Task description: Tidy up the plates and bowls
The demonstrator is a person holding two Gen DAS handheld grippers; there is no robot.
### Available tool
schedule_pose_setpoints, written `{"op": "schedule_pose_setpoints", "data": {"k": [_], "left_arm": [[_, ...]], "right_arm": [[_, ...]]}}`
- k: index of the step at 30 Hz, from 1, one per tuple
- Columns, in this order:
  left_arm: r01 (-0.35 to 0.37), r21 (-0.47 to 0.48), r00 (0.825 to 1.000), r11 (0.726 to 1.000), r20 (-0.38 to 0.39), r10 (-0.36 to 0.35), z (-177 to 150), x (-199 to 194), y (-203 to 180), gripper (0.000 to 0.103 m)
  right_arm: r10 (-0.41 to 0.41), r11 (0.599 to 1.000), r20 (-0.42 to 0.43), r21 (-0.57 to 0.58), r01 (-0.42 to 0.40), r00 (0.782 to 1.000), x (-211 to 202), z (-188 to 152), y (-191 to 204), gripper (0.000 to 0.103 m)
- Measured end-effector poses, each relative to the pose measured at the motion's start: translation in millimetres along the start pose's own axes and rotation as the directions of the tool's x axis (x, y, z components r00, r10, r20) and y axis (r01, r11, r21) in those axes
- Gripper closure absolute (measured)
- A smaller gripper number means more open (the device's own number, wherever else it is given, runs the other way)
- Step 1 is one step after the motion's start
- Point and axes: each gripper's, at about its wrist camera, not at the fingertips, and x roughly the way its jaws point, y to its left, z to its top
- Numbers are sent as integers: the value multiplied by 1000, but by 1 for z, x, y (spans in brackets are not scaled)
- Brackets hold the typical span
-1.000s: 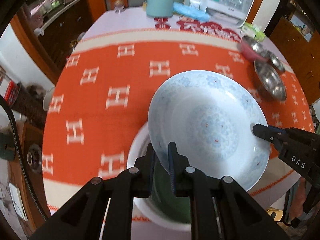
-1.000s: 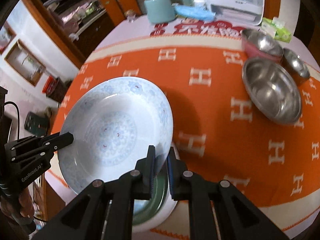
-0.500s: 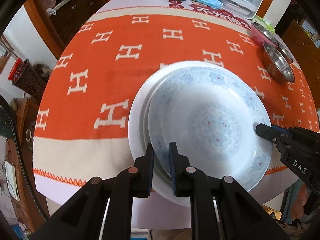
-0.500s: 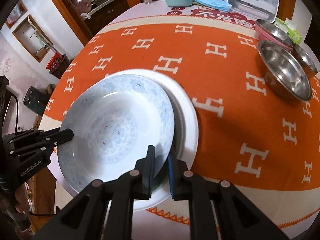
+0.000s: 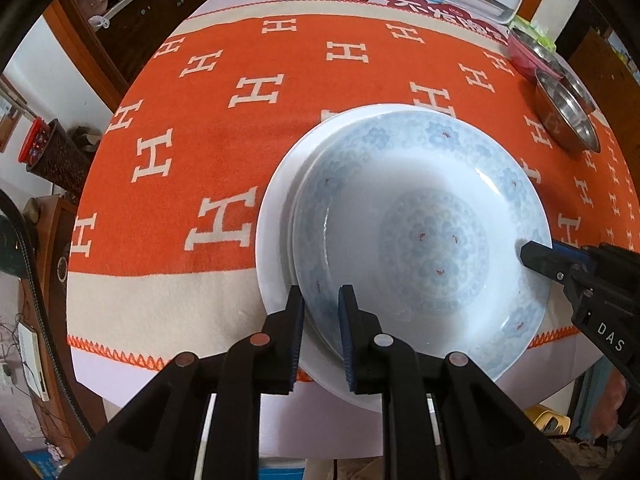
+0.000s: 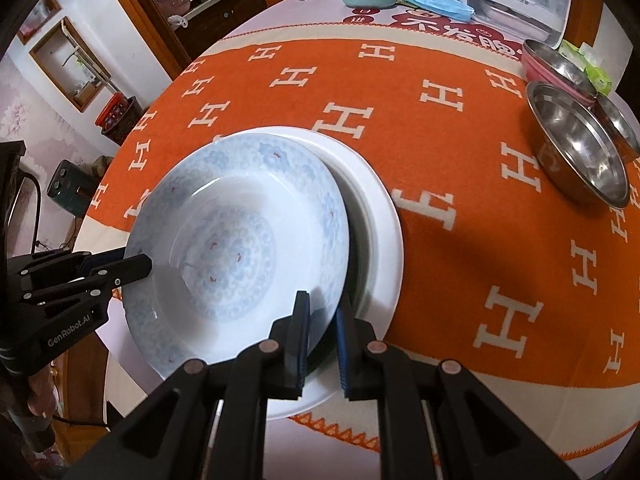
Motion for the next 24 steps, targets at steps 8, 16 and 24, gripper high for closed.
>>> {"op": "schedule_pose_setpoints", "data": {"k": [8, 16, 24], "left_arm": [[-27, 44, 999, 999, 25, 26, 5, -9, -11, 67], [-51, 103, 996, 993, 72, 44, 10, -22, -28, 48], [-47, 116, 996, 992, 86, 37, 8, -28, -39, 42]], "right_arm": [[0, 1000, -26, -23, 0, 1000, 0, 2, 1, 90], [-24, 999, -19, -42, 24, 1000, -8, 4, 1, 89], [-39, 997, 25, -60, 40, 999, -25, 5, 2, 88]]}}
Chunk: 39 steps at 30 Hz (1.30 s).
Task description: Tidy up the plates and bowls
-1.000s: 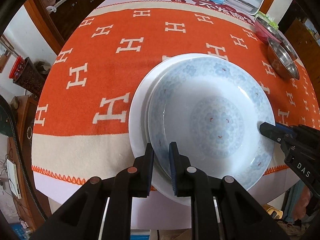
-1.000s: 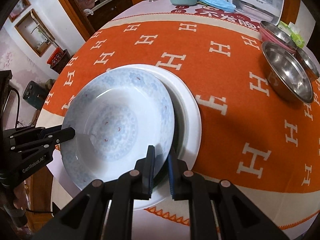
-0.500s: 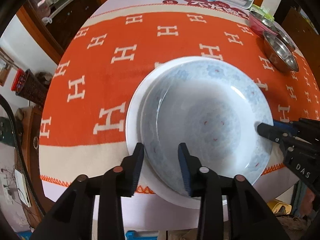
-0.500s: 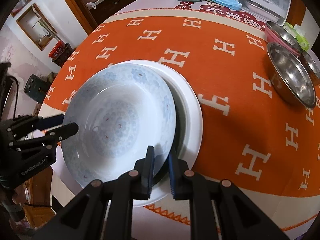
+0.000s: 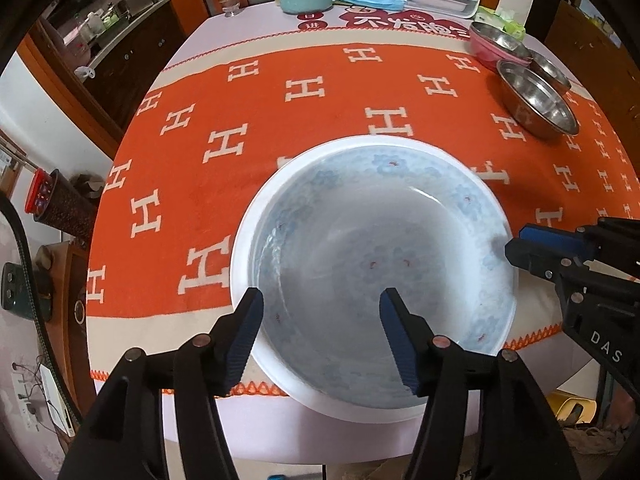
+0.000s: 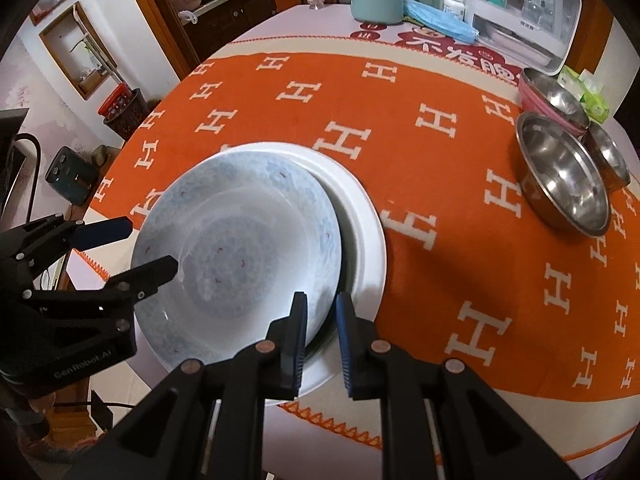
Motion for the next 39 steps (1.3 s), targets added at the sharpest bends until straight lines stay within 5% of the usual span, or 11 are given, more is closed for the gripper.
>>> {"op": "schedule_pose_setpoints", "data": {"k": [15, 39], "left_arm": [[-51, 50, 991, 997, 130, 44, 13, -36, -23, 31], [42, 114, 950, 993, 303, -75, 80, -98, -81, 18]], "right_arm": [[-57, 998, 84, -1, 58, 995, -40, 5, -12, 88], [-113, 989, 217, 122, 88, 969, -112, 14, -71, 88]]}}
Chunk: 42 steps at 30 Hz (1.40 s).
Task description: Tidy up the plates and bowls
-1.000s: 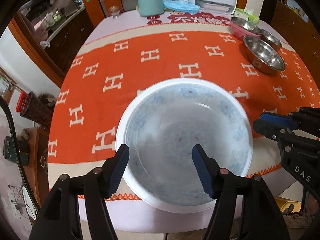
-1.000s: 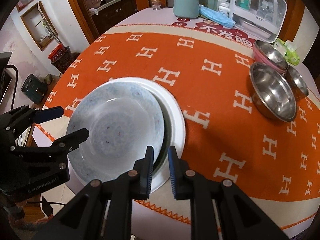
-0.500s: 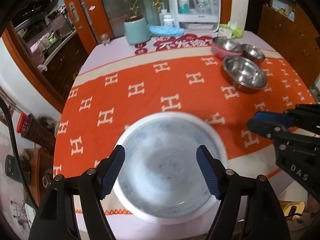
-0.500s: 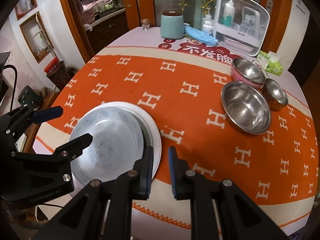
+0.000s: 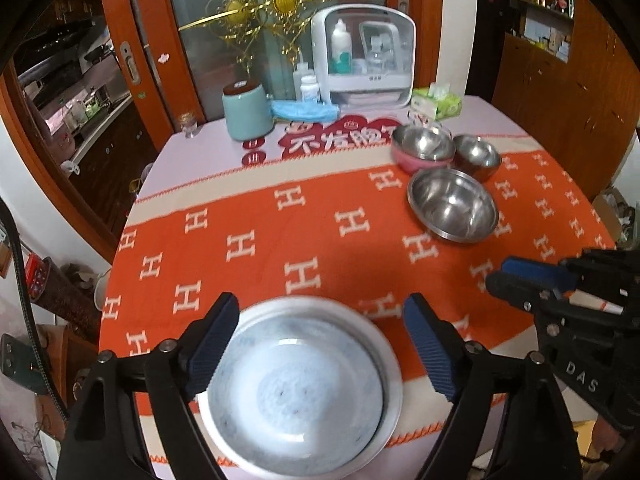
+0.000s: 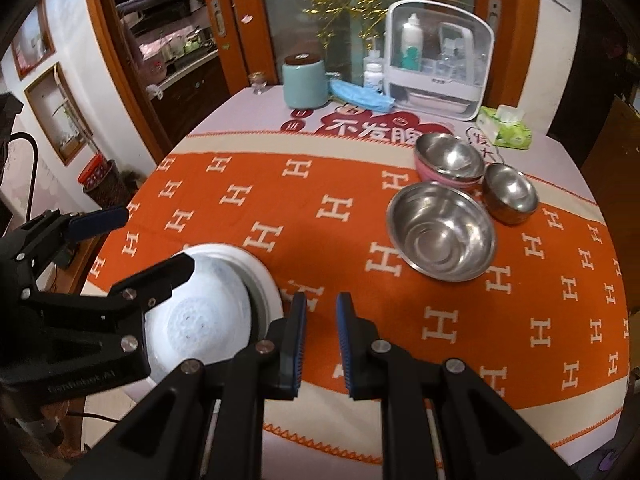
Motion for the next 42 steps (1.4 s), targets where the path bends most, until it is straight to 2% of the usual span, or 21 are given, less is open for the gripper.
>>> {"op": "schedule_pose_setpoints", "data": {"k": [2, 4, 6, 16, 28, 35, 42], "left_arm": [[3, 0, 1000, 1000, 13, -3, 8, 0, -4, 17], [10, -1, 1000, 1000, 21, -10, 18, 4, -10, 17], [17, -1, 1000, 1000, 24, -17, 26, 10, -17, 17], [44, 4, 999, 999, -2, -44, 53, 51, -62, 17], [55, -31, 993, 998, -101, -58, 75, 124, -102, 17], [60, -45, 973, 997, -221, -69, 85, 186, -111, 17], [78, -139, 942, 987, -314, -119, 85, 228, -104, 18]], "right_arm": [[-11, 1000, 8, 8, 11, 1000, -2, 3, -8, 87], [-21, 999, 14, 24, 21, 1000, -3, 7, -20, 77], [-34, 999, 24, 42, 33, 999, -3, 10, -31, 72], [-113, 983, -5, 147, 113, 994, 15, 26, -118, 72], [-87, 971, -107, 213, 108, 990, 67, 40, -195, 72], [-52, 964, -181, 247, 97, 982, 113, 45, -217, 72], [-2, 963, -246, 260, 68, 969, 150, 50, -219, 72]]}}
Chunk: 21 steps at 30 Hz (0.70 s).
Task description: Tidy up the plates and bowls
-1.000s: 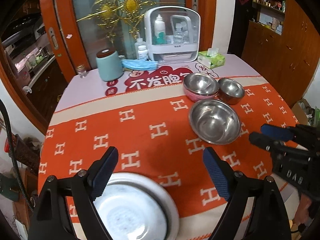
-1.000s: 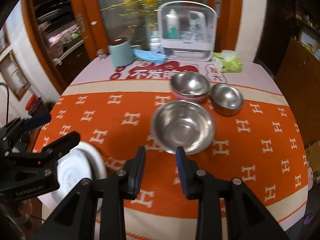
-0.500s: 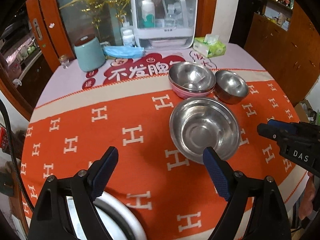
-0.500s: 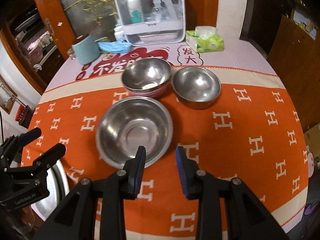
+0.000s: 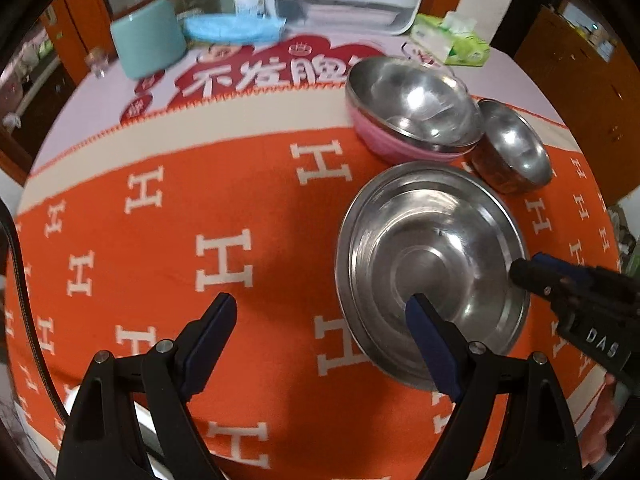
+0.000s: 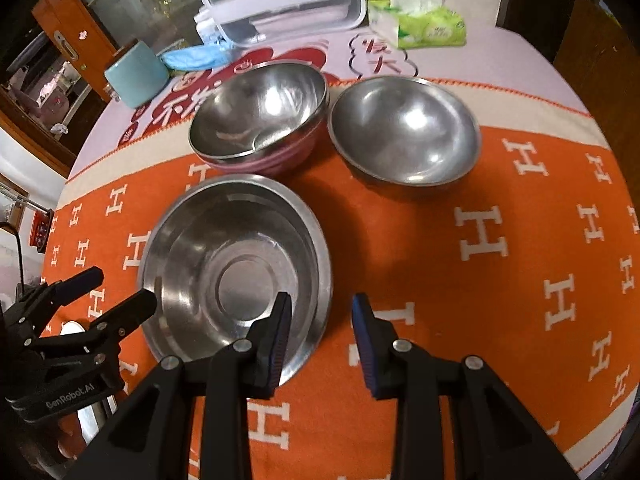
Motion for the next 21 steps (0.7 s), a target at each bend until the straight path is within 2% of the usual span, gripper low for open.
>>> {"op": "schedule_pose_setpoints", "data": {"k": [4, 6, 7, 8, 9, 10, 13, 21], "left_arm": [[44, -33, 998, 998, -44, -46, 2, 14, 2, 27], [66, -43, 995, 997, -71, -69, 2, 20, 2, 39], [82, -49, 992, 995, -89, -86, 2, 25, 1, 50], [93, -56, 990, 994, -102, -99, 2, 28, 1, 60], [104, -65, 987, 992, -117, -111, 2, 32, 2, 65], [113, -78, 983, 990, -136, -123, 2, 36, 2, 74], [148, -93, 976, 985, -146, -160, -1, 41, 1, 88], [120, -57, 980, 991, -154, -128, -6, 36, -6, 88]], "right_arm": [[11, 1000, -28, 9, -11, 1000, 12, 3, 0, 72], [11, 1000, -42, 13, -11, 999, 17, 3, 0, 72], [12, 1000, -46, 14, -12, 999, 19, 3, 1, 72], [16, 1000, -48, 14, -15, 999, 20, 3, 1, 76], [23, 1000, -50, 13, -22, 998, 22, 4, 2, 83], [28, 1000, -56, 15, -28, 998, 24, 3, 2, 85], [28, 1000, -54, 13, -28, 998, 25, 2, 3, 90], [53, 998, -64, 40, -51, 997, 23, -3, 0, 90]]}}
